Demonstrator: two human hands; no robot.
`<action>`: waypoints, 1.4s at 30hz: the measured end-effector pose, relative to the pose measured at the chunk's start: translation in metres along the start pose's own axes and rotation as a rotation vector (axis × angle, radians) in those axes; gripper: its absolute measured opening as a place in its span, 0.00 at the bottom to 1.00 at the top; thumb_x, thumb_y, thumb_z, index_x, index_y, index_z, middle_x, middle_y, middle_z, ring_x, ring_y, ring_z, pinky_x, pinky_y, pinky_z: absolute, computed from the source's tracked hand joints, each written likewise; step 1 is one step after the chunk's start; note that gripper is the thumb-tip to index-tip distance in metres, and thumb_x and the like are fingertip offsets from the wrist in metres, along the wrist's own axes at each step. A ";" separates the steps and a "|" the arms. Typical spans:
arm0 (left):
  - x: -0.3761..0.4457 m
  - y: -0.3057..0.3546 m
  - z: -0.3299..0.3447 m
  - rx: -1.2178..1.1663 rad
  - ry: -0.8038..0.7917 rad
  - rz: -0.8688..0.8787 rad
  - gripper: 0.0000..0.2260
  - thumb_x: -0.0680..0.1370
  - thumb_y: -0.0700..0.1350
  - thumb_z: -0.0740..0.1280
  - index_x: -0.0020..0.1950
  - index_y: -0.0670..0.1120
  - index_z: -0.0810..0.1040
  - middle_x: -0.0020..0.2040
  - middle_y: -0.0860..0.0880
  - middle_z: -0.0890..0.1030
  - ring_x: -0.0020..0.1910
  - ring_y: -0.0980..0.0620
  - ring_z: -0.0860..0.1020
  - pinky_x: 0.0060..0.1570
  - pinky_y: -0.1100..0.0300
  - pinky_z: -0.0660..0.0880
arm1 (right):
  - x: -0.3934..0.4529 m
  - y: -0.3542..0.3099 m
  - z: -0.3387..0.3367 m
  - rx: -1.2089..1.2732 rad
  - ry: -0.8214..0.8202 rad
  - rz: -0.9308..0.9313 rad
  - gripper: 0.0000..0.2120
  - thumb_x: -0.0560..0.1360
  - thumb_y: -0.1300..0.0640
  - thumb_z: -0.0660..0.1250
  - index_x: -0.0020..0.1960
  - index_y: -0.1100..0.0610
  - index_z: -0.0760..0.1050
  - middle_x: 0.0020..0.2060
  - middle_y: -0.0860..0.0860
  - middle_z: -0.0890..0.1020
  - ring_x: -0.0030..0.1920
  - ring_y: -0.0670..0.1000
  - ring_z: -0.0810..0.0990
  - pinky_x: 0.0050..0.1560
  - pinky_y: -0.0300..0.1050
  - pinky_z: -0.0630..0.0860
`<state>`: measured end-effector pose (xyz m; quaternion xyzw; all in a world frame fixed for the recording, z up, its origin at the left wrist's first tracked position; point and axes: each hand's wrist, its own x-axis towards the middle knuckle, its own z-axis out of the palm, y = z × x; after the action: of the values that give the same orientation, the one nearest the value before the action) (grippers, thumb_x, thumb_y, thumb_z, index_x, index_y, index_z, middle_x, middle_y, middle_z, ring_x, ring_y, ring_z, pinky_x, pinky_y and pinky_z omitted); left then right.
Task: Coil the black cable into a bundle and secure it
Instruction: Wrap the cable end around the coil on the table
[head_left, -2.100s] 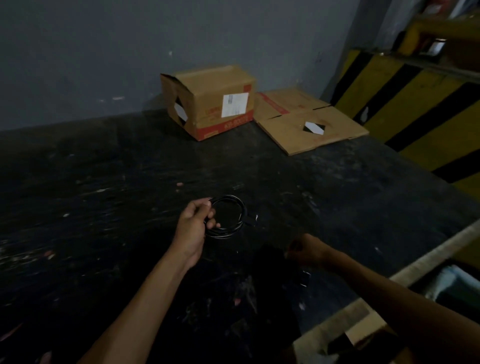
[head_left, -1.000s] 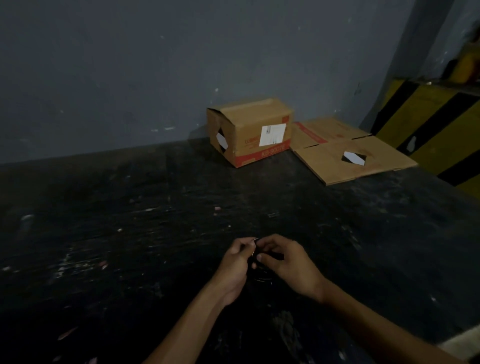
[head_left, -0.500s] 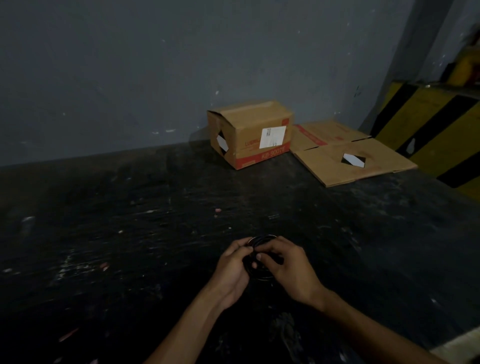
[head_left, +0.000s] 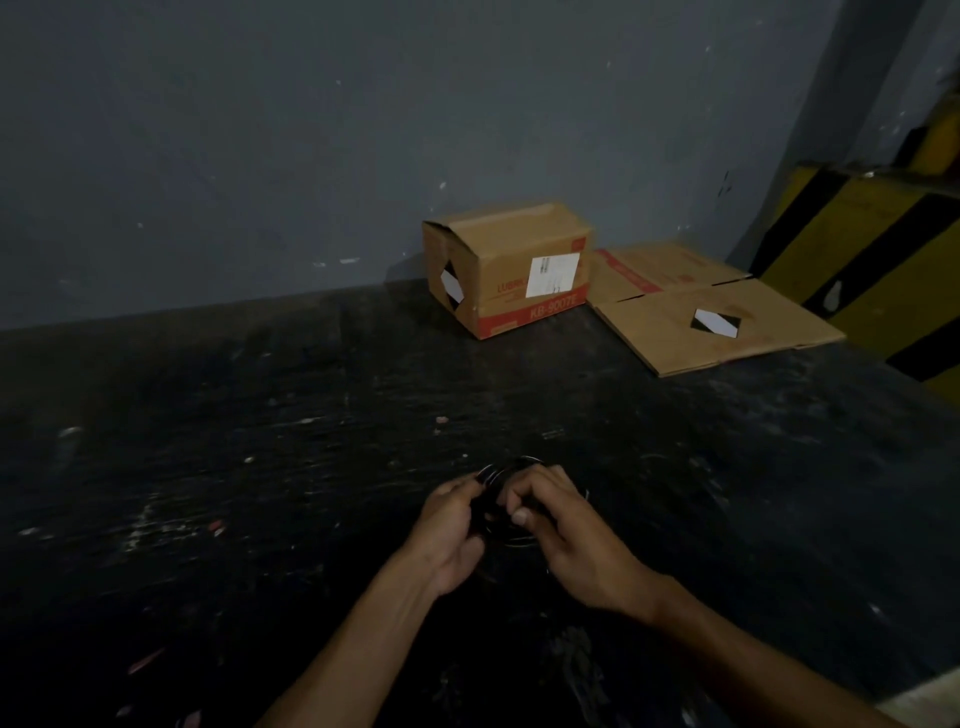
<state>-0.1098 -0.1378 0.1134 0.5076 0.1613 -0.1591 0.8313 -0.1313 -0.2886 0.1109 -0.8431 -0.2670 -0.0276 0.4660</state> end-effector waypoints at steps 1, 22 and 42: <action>0.001 0.002 -0.003 0.021 0.024 0.006 0.12 0.80 0.34 0.58 0.45 0.41 0.80 0.39 0.42 0.82 0.38 0.48 0.79 0.41 0.56 0.75 | 0.000 0.000 0.000 0.060 -0.017 0.022 0.08 0.79 0.60 0.60 0.48 0.46 0.71 0.49 0.43 0.76 0.55 0.47 0.73 0.55 0.39 0.72; 0.020 -0.005 -0.014 0.650 -0.010 0.393 0.10 0.82 0.41 0.57 0.57 0.54 0.73 0.51 0.52 0.81 0.44 0.57 0.77 0.40 0.68 0.74 | 0.008 0.004 0.016 0.758 0.138 0.780 0.02 0.75 0.63 0.69 0.48 0.60 0.79 0.33 0.52 0.79 0.32 0.47 0.76 0.33 0.39 0.74; 0.025 -0.019 -0.016 0.827 0.066 0.561 0.10 0.82 0.42 0.60 0.53 0.58 0.73 0.48 0.54 0.81 0.47 0.57 0.80 0.49 0.62 0.76 | 0.009 0.008 0.019 0.358 0.190 0.961 0.19 0.79 0.53 0.61 0.34 0.60 0.80 0.24 0.51 0.76 0.20 0.47 0.73 0.17 0.31 0.63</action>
<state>-0.0972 -0.1345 0.0805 0.8232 -0.0318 0.0361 0.5657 -0.1234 -0.2727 0.0968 -0.7712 0.1930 0.1591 0.5854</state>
